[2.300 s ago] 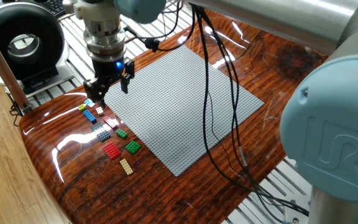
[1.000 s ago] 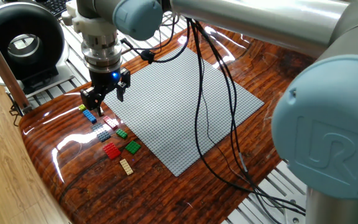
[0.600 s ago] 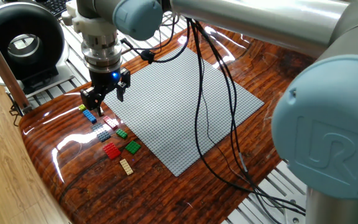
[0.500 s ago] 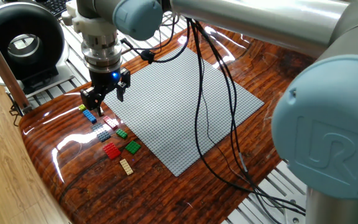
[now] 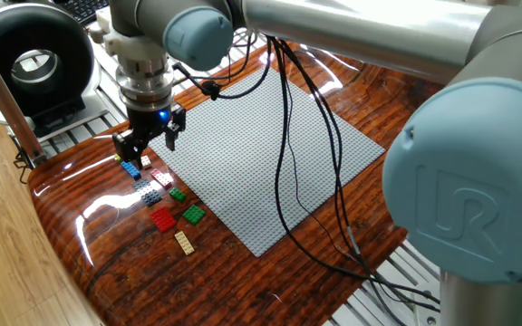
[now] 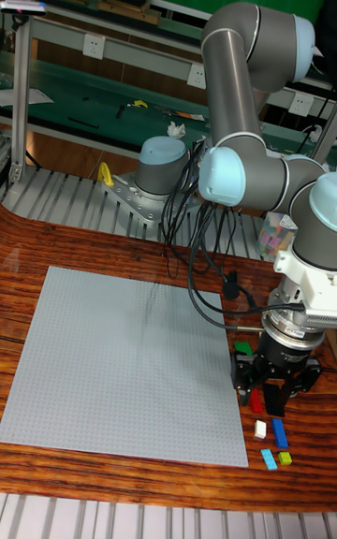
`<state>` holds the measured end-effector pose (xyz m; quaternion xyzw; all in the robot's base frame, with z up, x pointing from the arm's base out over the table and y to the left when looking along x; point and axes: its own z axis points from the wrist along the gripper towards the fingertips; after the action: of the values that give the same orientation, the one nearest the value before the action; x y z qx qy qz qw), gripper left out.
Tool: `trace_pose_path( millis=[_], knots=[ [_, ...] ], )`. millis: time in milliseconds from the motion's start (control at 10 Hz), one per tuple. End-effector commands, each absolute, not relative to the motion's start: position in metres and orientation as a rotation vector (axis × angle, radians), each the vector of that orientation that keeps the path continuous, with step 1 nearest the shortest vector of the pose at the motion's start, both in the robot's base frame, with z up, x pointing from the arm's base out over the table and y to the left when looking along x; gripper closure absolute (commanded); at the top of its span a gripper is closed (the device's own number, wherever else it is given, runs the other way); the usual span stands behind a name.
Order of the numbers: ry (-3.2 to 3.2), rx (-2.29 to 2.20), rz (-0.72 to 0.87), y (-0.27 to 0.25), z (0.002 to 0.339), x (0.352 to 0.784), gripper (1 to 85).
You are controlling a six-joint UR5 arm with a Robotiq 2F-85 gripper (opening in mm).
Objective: Build with small Lego blocks
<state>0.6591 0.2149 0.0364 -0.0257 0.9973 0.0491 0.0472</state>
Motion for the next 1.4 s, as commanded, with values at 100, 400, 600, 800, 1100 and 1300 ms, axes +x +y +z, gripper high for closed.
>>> trace_pose_path(
  millis=[100,400,600,800,1100,1300],
  knots=[
    [3.034,-0.055,0.161,0.2154,0.0378,0.6621,29.7],
    [3.030,-0.052,0.159,0.2150,0.0379,0.6633,33.3],
    [3.037,-0.047,0.141,0.2118,0.0374,0.6617,34.3],
    [3.031,-0.035,0.171,0.2170,0.0381,0.6629,35.0],
    [3.032,-0.019,0.170,0.2166,0.0381,0.6629,35.7],
    [3.038,-0.002,0.155,0.2137,0.0375,0.6556,36.0]
  ],
)
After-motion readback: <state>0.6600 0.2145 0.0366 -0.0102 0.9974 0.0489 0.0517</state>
